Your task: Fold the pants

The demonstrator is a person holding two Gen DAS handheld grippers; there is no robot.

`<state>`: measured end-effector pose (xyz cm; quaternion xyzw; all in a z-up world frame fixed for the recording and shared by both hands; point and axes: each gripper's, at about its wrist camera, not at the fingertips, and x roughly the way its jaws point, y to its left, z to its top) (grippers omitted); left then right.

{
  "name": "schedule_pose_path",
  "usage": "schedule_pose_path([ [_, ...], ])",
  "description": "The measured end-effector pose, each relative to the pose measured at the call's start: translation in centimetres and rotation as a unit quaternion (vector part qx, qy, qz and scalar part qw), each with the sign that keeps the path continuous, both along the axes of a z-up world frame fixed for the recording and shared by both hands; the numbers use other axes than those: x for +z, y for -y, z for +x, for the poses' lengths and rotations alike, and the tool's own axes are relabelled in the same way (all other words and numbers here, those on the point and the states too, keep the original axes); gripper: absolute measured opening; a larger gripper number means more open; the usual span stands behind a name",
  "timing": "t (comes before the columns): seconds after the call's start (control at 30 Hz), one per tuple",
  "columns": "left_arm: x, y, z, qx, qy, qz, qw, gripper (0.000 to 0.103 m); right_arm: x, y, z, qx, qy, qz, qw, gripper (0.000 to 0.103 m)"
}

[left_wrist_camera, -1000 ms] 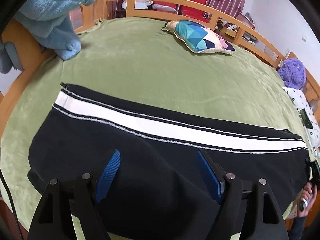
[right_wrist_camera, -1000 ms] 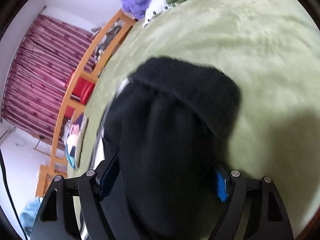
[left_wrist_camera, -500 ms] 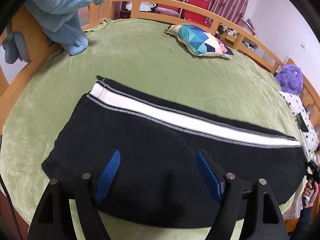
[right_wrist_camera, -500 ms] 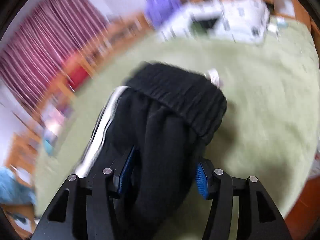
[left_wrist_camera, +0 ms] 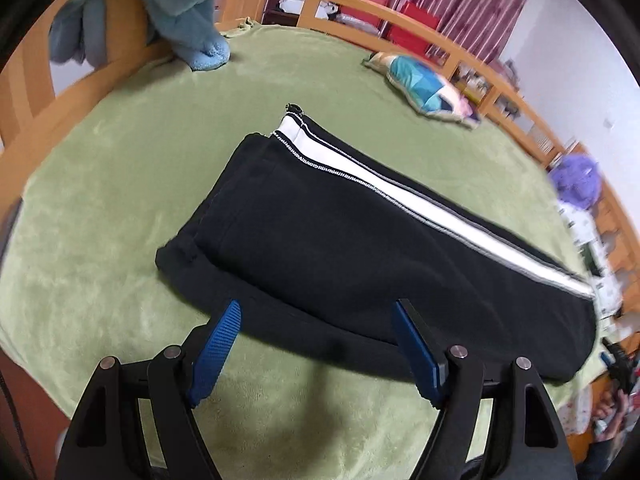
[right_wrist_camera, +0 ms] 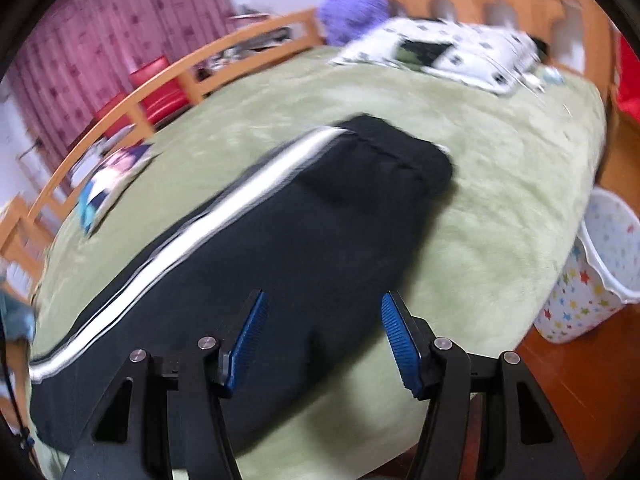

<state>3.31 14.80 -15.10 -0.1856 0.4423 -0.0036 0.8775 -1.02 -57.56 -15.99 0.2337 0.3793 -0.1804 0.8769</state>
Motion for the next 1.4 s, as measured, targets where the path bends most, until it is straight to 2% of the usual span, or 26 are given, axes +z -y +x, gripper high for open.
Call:
schedule_pose_path([
  [0.1, -0.4, -1.2, 0.3, -0.005, 0.022, -0.059, 0.9980, 0.075, 1.1, -4.7, 0.6, 0.035, 0.000, -0.025, 0.999, 0.059],
  [0.17, -0.4, -1.5, 1.1, 0.007, 0.031, -0.057, 0.9979, 0.074, 1.3, -7.5, 1.0, 0.061, -0.013, -0.033, 0.998, 0.059],
  [0.27, -1.7, -2.1, 2.9, 0.037, -0.001, -0.028, 0.9989, 0.074, 1.1, -11.0, 1.3, 0.081, -0.033, -0.027, 0.996, 0.059],
  [0.33, -3.5, -3.0, 3.9, 0.060, -0.023, -0.048, 0.9967, 0.074, 0.9, -12.8, 1.0, 0.087, -0.038, -0.018, 0.995, 0.059],
  [0.43, -5.1, -3.9, 5.3, 0.074, -0.025, -0.085, 0.9933, 0.074, 0.6, -15.0, 0.3, 0.086, -0.044, -0.006, 0.995, 0.059],
  [0.47, -5.8, -4.3, 6.2, 0.090, -0.031, -0.087, 0.9916, 0.070, 0.4, -15.2, 0.3, 0.086, -0.048, -0.002, 0.995, 0.059],
  [0.5, -6.3, -4.8, 6.7, 0.107, -0.043, -0.094, 0.9888, 0.051, 0.1, -15.8, 0.3, 0.090, -0.056, 0.005, 0.994, 0.059],
  [0.53, -6.7, -5.4, 6.8, 0.125, -0.049, -0.108, 0.9851, 0.040, -0.3, -15.9, 0.4, 0.093, -0.063, 0.008, 0.994, 0.059],
  [0.57, -7.0, -6.2, 6.5, 0.148, -0.047, -0.130, 0.9793, 0.016, -0.5, -16.3, 0.5, 0.095, -0.069, 0.009, 0.993, 0.059],
  [0.6, -7.0, -6.7, 6.2, 0.143, -0.037, -0.162, 0.9757, 0.007, -0.5, -16.6, 0.5, 0.096, -0.072, 0.010, 0.993, 0.059],
  [0.63, -6.3, -6.9, 5.9, 0.128, -0.029, -0.166, 0.9773, 0.006, -0.4, -16.9, 0.4, 0.098, -0.069, 0.011, 0.993, 0.059],
  [0.7, -4.4, -6.9, 4.6, 0.122, -0.005, -0.148, 0.9814, 0.006, -0.1, -17.5, 0.2, 0.101, -0.061, 0.008, 0.993, 0.059],
  [0.83, -1.1, -6.5, 1.2, 0.100, 0.033, -0.141, 0.9845, 0.006, 0.0, -18.8, 0.4, 0.118, -0.055, 0.008, 0.991, 0.059],
  [0.9, -1.3, -6.4, 0.4, 0.098, 0.029, -0.118, 0.9877, 0.006, 0.1, -19.2, 0.5, 0.128, -0.052, 0.009, 0.990, 0.059],
  [0.93, -2.3, -6.2, 0.4, 0.105, 0.019, -0.114, 0.9877, 0.006, 0.0, -19.5, 0.4, 0.133, -0.051, 0.007, 0.990, 0.059],
  [1.0, -4.3, -6.3, 1.8, 0.110, -0.013, -0.114, 0.9872, 0.013, -0.2, -19.5, 0.5, 0.139, -0.052, 0.008, 0.989, 0.059],
  [1.03, -5.7, -6.1, 2.6, 0.111, -0.049, -0.102, 0.9874, 0.022, -0.4, -19.5, 0.5, 0.142, -0.051, 0.014, 0.988, 0.059],
  [1.1, -6.1, -6.1, 2.7, 0.098, -0.066, -0.087, 0.9891, 0.023, -0.7, -19.2, 0.7, 0.146, -0.052, 0.027, 0.988, 0.059],
  [1.13, -5.6, -5.7, 2.5, 0.094, -0.056, -0.073, 0.9913, 0.024, -0.9, -19.1, 0.6, 0.148, -0.053, 0.032, 0.987, 0.059],
  [1.17, -4.4, -5.1, 2.2, 0.085, -0.046, -0.050, 0.9940, 0.033, -1.0, -19.0, 0.5, 0.149, -0.053, 0.035, 0.987, 0.059],
  [1.2, -3.4, -4.6, 1.9, 0.076, -0.038, -0.034, 0.9958, 0.047, -1.0, -18.9, 0.4, 0.150, -0.053, 0.034, 0.987, 0.059],
  [1.27, -1.1, -3.6, 1.5, 0.048, -0.001, -0.015, 0.9987, 0.057, -1.1, -18.7, 0.3, 0.147, -0.053, 0.028, 0.987, 0.059],
  [1.4, 2.4, -2.0, 3.6, 0.010, 0.037, 0.014, 0.9992, 0.057, -1.5, -18.0, 0.6, 0.135, -0.055, 0.042, 0.989, 0.059],
])
